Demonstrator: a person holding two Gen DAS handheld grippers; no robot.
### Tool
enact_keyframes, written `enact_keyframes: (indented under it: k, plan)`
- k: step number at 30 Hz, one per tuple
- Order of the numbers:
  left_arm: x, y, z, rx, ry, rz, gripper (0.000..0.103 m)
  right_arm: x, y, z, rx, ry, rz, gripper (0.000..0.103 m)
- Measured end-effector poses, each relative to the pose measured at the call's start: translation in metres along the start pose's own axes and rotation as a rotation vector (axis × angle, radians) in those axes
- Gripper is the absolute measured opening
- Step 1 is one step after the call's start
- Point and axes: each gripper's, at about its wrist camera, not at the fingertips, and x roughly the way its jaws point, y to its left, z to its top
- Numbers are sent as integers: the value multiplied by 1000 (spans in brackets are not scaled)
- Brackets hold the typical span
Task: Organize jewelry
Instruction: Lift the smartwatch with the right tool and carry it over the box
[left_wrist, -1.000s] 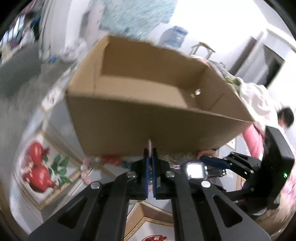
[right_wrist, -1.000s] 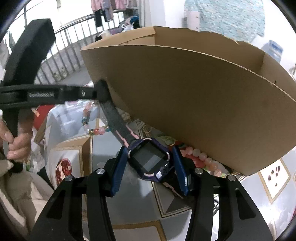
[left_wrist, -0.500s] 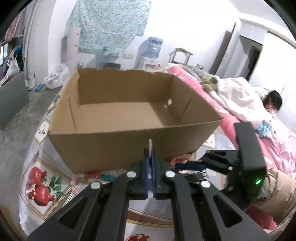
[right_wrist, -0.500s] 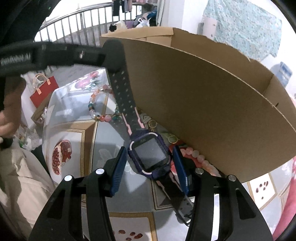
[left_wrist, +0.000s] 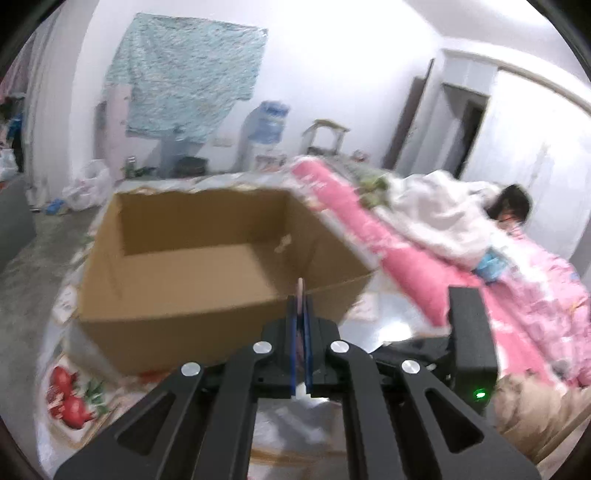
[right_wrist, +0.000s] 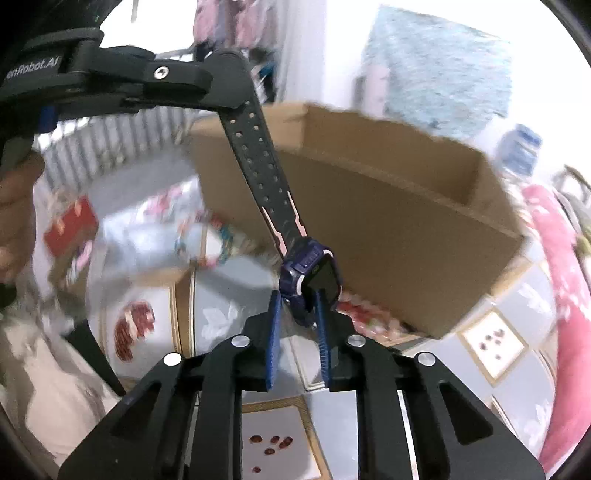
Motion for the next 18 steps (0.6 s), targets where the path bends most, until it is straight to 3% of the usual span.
enact_keyframes:
  k: [9, 14, 18]
  plan:
    - [-9, -77, 56, 162, -46, -177, 2, -75, -35, 14, 255, -228, -169, 11]
    - [-35, -75, 89, 189, -138, -195, 2, -101, -31, 50, 176, -313, -274, 10]
    - [-38, -45, 117, 155, -192, -155, 2, -74, -30, 93, 50, -308, -339, 10]
